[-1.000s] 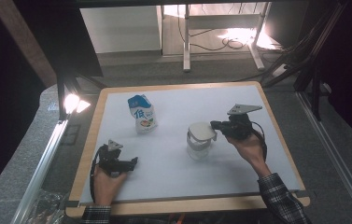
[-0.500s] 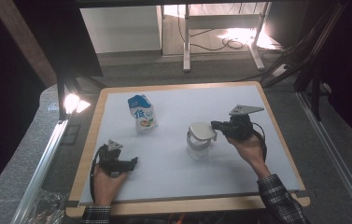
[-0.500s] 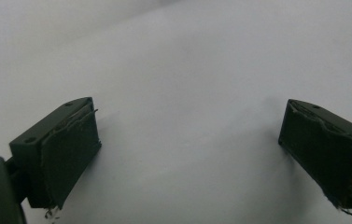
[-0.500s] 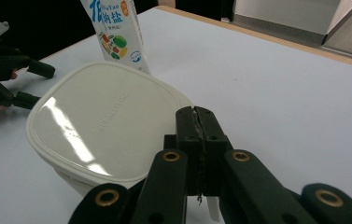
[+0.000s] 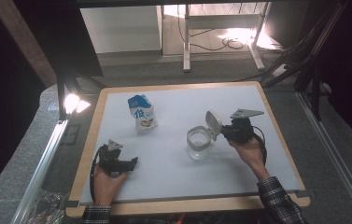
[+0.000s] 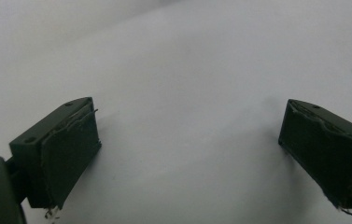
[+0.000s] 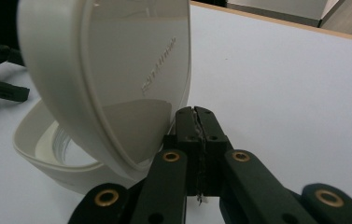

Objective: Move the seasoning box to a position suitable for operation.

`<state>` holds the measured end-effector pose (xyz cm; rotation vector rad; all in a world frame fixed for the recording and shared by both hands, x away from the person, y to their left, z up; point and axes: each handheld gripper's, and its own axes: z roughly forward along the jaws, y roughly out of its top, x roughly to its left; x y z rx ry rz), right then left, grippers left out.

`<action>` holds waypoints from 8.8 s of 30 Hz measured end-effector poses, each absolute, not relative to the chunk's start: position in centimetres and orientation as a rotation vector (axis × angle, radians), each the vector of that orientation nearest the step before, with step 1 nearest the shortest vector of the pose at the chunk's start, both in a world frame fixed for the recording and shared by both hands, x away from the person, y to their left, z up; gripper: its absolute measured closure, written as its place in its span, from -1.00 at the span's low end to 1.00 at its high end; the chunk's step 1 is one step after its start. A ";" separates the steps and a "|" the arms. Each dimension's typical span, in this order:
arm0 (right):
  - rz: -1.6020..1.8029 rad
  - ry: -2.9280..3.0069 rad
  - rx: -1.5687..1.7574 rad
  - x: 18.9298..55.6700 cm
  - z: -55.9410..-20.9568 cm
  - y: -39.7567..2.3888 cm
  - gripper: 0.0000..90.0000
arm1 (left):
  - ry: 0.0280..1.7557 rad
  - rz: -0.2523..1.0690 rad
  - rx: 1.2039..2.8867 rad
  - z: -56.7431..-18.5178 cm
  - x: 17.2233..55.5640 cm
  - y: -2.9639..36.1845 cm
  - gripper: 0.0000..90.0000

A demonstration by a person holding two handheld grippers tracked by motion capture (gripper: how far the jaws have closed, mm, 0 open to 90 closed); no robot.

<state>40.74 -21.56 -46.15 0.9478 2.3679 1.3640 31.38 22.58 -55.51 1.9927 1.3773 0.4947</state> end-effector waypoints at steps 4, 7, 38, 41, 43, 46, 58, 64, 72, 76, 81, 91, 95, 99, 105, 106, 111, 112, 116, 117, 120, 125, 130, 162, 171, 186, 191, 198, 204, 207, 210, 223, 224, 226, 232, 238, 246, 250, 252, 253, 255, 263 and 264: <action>1.350 2.358 0.937 40.6 -46.1 -21.6 0.91 | 1.377 0.494 1.993 -55.5 31.4 22.6 -0.89; 1.340 2.338 0.938 40.5 -46.2 -21.9 0.85 | 1.377 0.492 1.993 -55.5 31.4 22.6 -0.89; 1.256 2.315 0.959 37.3 -48.8 -24.5 0.34 | 1.354 0.453 1.969 -55.2 31.4 23.0 -0.76; 1.255 2.316 0.963 37.1 -49.1 -24.6 0.28 | 1.326 0.444 1.968 -54.9 31.4 22.9 -0.70; 1.255 2.316 0.963 37.0 -49.2 -24.6 0.26 | 1.308 0.448 1.986 -54.7 31.6 22.8 -0.69; 1.255 2.318 0.961 36.7 -49.3 -24.7 0.20 | 1.290 0.441 1.989 -54.2 32.0 22.7 -0.69; 1.239 2.343 0.967 36.1 -50.8 -24.9 0.06 | 1.232 0.420 1.999 -52.0 33.6 22.6 -0.54; 1.223 2.353 0.965 35.9 -51.5 -24.8 0.00 | 1.209 0.419 1.966 -50.5 34.8 22.9 -0.34; 1.193 2.361 0.951 35.6 -51.8 -24.9 -0.05 | 1.185 0.411 1.936 -49.2 36.8 23.5 -0.06; 1.196 2.367 0.949 35.5 -52.0 -25.1 -0.07 | 1.180 0.404 1.925 -48.4 37.7 23.8 -0.01; 1.183 2.382 0.944 35.5 -52.3 -24.9 -0.08 | 1.155 0.408 1.910 -47.3 38.9 24.3 0.03; 1.177 2.396 0.931 35.4 -52.5 -25.0 -0.11 | 1.093 0.398 1.889 -46.1 40.9 24.1 0.27; 1.179 2.397 0.932 35.4 -52.6 -25.1 -0.11 | 1.089 0.409 1.902 -45.9 41.4 23.7 0.35; 1.179 2.406 0.925 35.4 -52.7 -25.0 -0.12 | 1.074 0.429 1.921 -46.0 41.9 23.7 0.49; 1.172 2.420 0.911 35.4 -52.8 -24.9 -0.13 | 1.038 0.386 1.859 -46.2 42.4 24.2 0.46; 1.171 2.422 0.909 35.4 -52.8 -24.9 -0.13 | 1.035 0.392 1.863 -46.2 42.5 24.1 0.48; 1.176 2.422 0.910 35.4 -52.8 -24.9 -0.13 | 1.039 0.391 1.876 -46.3 42.7 24.0 0.58; 1.176 2.422 0.909 35.4 -52.8 -24.9 -0.13 | 1.041 0.388 1.875 -46.3 42.7 24.0 0.58; 1.173 2.425 0.906 35.4 -52.8 -24.9 -0.13 | 1.035 0.397 1.915 -46.7 42.9 23.8 0.36; 1.173 2.426 0.905 35.4 -52.8 -24.9 -0.14 | 1.027 0.401 1.928 -46.9 42.9 23.7 0.35; 1.174 2.425 0.907 35.4 -52.8 -24.9 -0.14 | 1.009 0.404 1.929 -47.0 43.0 23.7 0.46; 1.176 2.427 0.911 35.4 -52.8 -24.9 -0.14 | 0.991 0.408 1.921 -46.7 43.0 23.9 0.65; 1.174 2.428 0.910 35.4 -52.8 -24.9 -0.14 | 0.979 0.420 1.943 -46.6 43.0 23.6 0.86; 1.184 2.429 0.931 35.6 -52.8 -25.0 -0.15 | 0.963 0.392 1.899 -47.2 42.7 23.3 1.00; 1.202 2.403 0.966 35.6 -52.8 -25.3 -0.19 | 0.937 0.381 1.903 -46.7 42.4 22.5 1.00; 1.216 2.413 0.959 35.1 -52.6 -25.0 -0.20 | 0.888 0.373 1.881 -45.3 40.7 21.5 1.00; 1.234 2.423 0.953 34.7 -52.5 -24.8 -0.19 | 0.871 0.344 1.876 -44.9 39.8 21.2 1.00; 1.253 2.430 0.935 34.2 -52.4 -24.4 -0.19 | 0.846 0.323 1.892 -44.3 38.4 20.3 1.00; 1.259 2.437 0.908 33.6 -52.3 -24.0 -0.19 | 0.820 0.316 1.902 -43.5 37.3 19.5 1.00; 1.271 2.437 0.898 33.2 -52.2 -23.7 -0.19 | 0.806 0.316 1.906 -43.1 36.7 19.0 1.00; 1.284 2.440 0.874 32.8 -52.0 -23.4 -0.19 | 0.796 0.298 1.907 -42.8 36.3 18.7 1.00; 1.332 2.487 0.829 31.9 -52.0 -21.7 -0.18 | 0.781 0.253 1.944 -42.2 34.6 17.8 1.00; 1.336 2.495 0.819 31.8 -51.9 -21.3 -0.18 | 0.782 0.246 1.938 -42.1 34.3 17.7 1.00; 1.333 2.495 0.806 31.7 -51.9 -21.0 -0.18 | 0.781 0.238 1.939 -42.0 34.1 17.6 1.00; 1.337 2.509 0.753 31.3 -52.0 -19.7 -0.18 | 0.769 0.220 1.942 -41.5 33.4 16.9 1.00; 1.360 2.518 0.711 30.9 -52.0 -18.3 -0.18 | 0.745 0.209 1.937 -40.9 32.7 16.3 1.00; 1.371 2.521 0.651 30.4 -51.8 -15.9 -0.18 | 0.721 0.200 1.951 -39.9 32.0 15.3 1.00; 1.379 2.509 0.632 30.3 -51.8 -14.6 -0.16 | 0.715 0.196 1.952 -39.4 31.7 14.8 1.00; 1.384 2.512 0.633 30.2 -51.8 -14.0 -0.16 | 0.711 0.193 1.952 -39.2 31.6 14.6 1.00; 1.379 2.514 0.619 30.3 -51.9 -13.7 -0.16 | 0.711 0.189 1.952 -39.1 31.5 14.5 1.00; 1.384 2.511 0.615 30.3 -51.9 -13.0 -0.15 | 0.709 0.183 1.951 -38.9 31.4 14.3 1.00; 1.402 2.472 0.630 30.4 -52.0 -10.7 -0.09 | 0.708 0.169 1.950 -38.4 31.1 13.9 1.00; 1.398 2.466 0.628 30.5 -52.0 -10.4 -0.09 | 0.707 0.166 1.949 -38.4 31.1 13.9 1.00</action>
